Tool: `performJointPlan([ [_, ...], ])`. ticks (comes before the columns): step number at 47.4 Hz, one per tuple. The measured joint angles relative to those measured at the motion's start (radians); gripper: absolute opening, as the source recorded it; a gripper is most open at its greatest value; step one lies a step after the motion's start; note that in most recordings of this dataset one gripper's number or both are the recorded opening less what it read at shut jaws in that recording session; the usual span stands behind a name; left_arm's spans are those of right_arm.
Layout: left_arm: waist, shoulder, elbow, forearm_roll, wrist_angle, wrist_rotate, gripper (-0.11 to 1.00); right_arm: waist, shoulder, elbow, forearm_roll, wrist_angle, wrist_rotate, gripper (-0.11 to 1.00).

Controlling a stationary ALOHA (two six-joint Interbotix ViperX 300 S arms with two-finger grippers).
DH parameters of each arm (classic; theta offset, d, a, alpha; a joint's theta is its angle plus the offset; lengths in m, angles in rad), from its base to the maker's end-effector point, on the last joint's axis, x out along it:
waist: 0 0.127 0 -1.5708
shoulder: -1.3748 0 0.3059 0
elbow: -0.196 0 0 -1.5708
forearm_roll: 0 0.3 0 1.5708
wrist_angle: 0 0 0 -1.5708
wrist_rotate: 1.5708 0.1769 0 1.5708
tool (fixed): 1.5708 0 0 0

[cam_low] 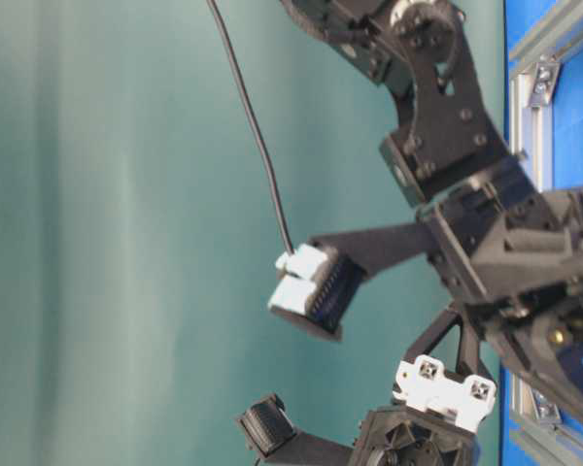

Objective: Insert the wire through the string loop located on the left side.

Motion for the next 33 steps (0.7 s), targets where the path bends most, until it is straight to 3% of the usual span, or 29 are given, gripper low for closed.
performJointPlan([
  [25,-0.002,0.000,0.002,0.002,0.000,-0.002,0.00,0.002,0.005,-0.014,0.000,0.003,0.000,0.00],
  [33,-0.002,-0.031,0.048,0.002,0.000,-0.002,0.00,0.002,0.005,-0.015,0.000,0.003,0.000,0.00],
])
